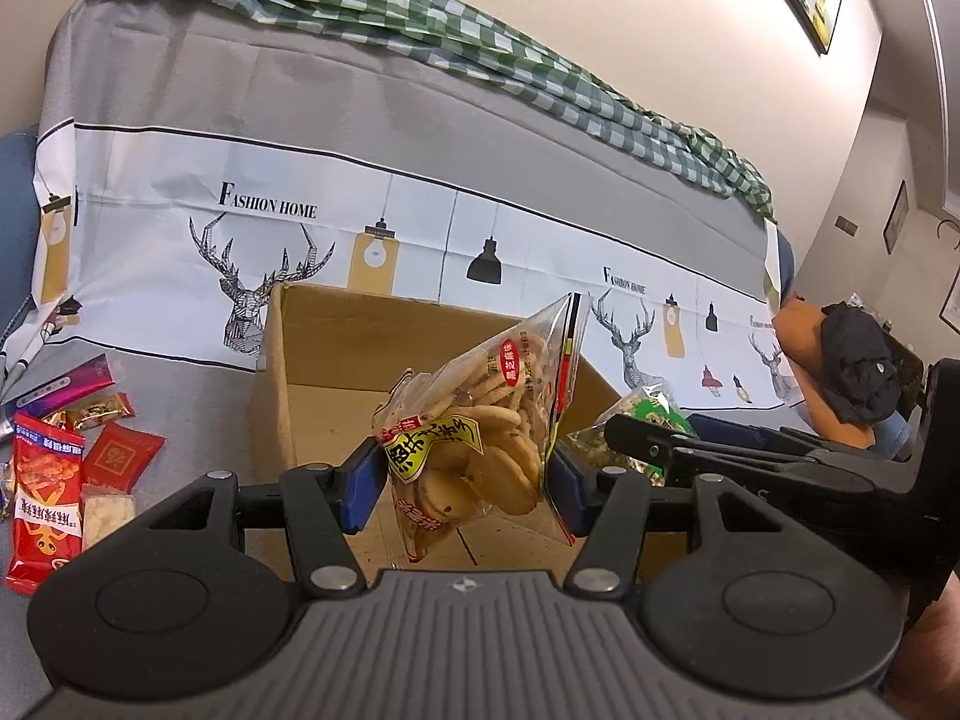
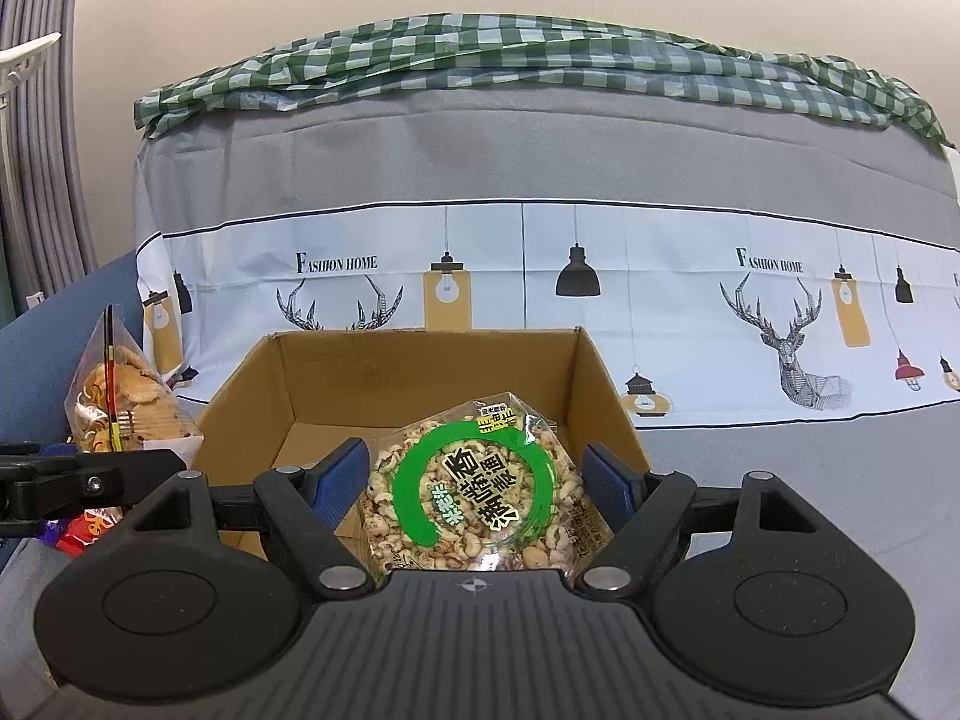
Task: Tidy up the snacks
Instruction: 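Carry the cracker bag and peanut bag over the cardboard box, then open both tools to drop the peanut and cracker bags into the box, then reach both tools back to the pile over the red packet and rice-cake bar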
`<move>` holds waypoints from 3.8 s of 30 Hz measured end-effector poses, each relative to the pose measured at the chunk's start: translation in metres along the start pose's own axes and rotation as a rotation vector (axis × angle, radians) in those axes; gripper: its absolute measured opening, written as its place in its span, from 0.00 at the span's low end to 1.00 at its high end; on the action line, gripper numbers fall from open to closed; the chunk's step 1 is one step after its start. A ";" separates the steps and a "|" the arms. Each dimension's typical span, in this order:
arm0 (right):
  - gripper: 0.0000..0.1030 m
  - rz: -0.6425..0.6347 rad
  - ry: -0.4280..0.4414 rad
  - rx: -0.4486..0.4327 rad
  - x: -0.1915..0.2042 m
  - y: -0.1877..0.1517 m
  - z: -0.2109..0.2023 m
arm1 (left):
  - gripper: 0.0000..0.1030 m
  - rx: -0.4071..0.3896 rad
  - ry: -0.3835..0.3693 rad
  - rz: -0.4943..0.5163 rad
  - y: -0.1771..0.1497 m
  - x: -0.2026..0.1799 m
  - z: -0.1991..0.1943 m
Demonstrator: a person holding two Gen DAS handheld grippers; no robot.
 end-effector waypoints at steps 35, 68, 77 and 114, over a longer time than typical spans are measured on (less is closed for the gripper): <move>0.88 -0.006 -0.051 -0.010 -0.007 -0.001 0.000 | 0.74 0.009 -0.046 0.044 -0.003 -0.013 0.002; 0.50 0.020 -0.025 0.008 0.015 0.000 0.011 | 0.20 0.048 0.002 0.060 -0.006 0.011 -0.022; 0.39 -0.026 0.129 -0.028 0.090 0.000 0.006 | 0.20 0.037 0.178 0.114 0.031 0.094 -0.049; 0.67 -0.250 0.259 0.329 0.263 -0.085 0.119 | 0.32 0.363 0.360 -0.224 -0.018 0.246 0.033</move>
Point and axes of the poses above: each gripper's, at about its wrist camera, not at the fingertips, and z roughly the way its jaws point, x to its left, y to its top, the point moved 6 cm from there along z, roughly the way its jaws point, and after that the axes turned 7 degrees about y, right-handed, at the moved point
